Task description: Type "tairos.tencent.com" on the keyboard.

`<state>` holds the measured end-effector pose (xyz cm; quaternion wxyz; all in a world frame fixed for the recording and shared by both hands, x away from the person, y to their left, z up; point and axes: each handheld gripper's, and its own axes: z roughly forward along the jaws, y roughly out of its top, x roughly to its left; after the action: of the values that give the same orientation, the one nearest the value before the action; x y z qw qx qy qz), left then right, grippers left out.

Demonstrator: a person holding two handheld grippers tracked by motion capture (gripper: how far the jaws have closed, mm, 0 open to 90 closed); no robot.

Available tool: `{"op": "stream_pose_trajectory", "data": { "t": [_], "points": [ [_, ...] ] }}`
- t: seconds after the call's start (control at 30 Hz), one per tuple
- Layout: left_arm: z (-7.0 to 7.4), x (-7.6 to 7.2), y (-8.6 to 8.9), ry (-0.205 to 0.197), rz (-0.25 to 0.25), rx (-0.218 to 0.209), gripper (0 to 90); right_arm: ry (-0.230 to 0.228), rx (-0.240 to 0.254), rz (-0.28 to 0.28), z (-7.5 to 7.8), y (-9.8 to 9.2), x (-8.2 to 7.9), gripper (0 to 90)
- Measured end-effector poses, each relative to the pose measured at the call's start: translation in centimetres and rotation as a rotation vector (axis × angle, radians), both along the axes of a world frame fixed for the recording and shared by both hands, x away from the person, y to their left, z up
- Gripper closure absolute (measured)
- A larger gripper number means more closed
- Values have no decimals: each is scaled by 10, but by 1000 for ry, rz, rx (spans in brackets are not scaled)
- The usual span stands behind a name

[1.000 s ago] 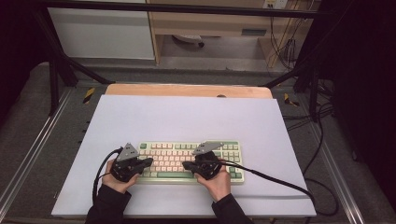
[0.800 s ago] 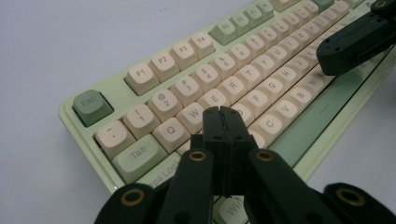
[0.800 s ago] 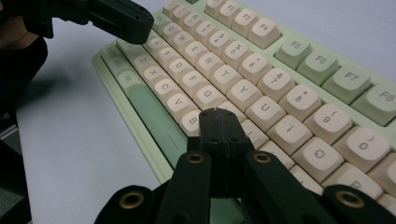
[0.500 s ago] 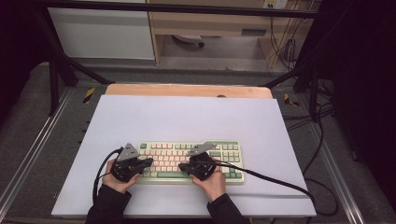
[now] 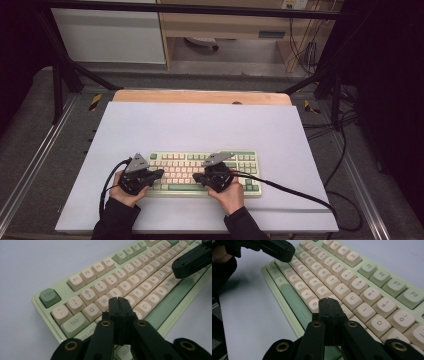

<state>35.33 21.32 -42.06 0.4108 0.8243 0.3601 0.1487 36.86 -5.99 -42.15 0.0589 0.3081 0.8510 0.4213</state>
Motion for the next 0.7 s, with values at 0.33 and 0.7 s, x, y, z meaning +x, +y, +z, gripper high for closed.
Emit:
{"op": "stream_pose_trajectory", "data": {
  "t": [0.33,0.7],
  "points": [
    [0,-1,-1,1,-3,-1,900,1,-10,-20,6,-21,-2,900],
    [3,-2,-5,-4,-14,-7,900,2,-11,-59,6,-51,-6,900]
  ]
}}
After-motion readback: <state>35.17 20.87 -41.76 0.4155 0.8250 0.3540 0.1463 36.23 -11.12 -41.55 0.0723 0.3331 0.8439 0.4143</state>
